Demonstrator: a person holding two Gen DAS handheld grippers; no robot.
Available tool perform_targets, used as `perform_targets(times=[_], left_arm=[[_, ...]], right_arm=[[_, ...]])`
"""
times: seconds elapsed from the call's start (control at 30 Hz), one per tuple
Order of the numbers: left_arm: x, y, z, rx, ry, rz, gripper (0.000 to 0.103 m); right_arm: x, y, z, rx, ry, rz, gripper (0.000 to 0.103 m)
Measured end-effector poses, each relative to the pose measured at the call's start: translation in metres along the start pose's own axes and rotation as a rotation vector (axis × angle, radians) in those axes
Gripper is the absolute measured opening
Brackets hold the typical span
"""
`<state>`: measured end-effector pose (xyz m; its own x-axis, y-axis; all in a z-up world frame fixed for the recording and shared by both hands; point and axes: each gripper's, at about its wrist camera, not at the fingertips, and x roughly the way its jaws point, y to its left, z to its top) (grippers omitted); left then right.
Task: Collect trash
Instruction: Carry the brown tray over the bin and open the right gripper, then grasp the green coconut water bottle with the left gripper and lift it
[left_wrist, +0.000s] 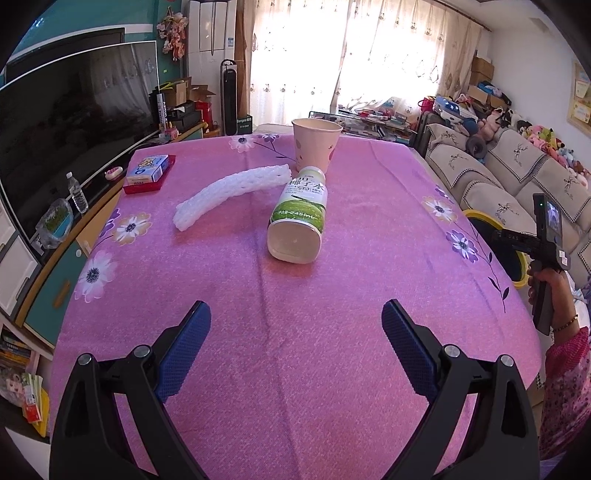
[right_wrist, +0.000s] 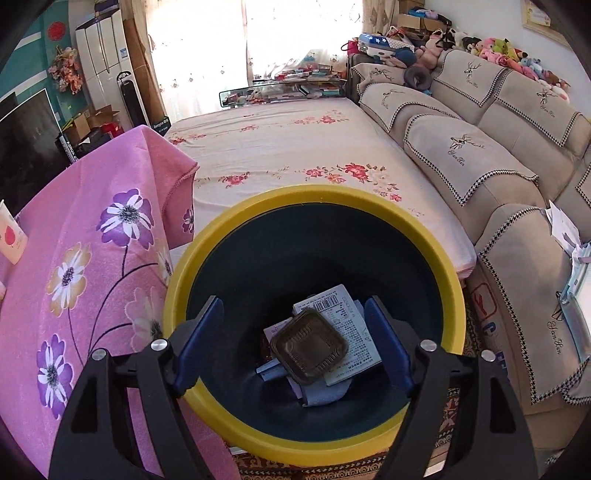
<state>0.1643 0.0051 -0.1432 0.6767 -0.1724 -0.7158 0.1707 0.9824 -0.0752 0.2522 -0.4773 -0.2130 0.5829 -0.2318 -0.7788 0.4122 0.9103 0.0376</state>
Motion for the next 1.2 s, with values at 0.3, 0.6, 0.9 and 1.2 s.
perform_targets(times=[0.3, 0.6, 0.9, 1.2], left_arm=[[0.025, -0.002, 0.008, 0.016, 0.031, -0.016, 0.092], [0.071, -0.003, 0.054, 0.078, 0.040, -0.020, 0.092], [0.126, -0.004, 0.082, 0.094, 0.088, -0.015, 0.092], [0.154, -0.011, 0.086, 0.084, 0.110, -0.039, 0.079]], right_arm=[[-0.087, 0.043, -0.015, -0.031, -0.153, 0.146, 0.083], [-0.099, 0.099, -0.031, -0.109, -0.203, 0.249, 0.084], [-0.090, 0.117, -0.041, -0.125, -0.206, 0.246, 0.084], [-0.089, 0.120, -0.041, -0.137, -0.212, 0.209, 0.085]])
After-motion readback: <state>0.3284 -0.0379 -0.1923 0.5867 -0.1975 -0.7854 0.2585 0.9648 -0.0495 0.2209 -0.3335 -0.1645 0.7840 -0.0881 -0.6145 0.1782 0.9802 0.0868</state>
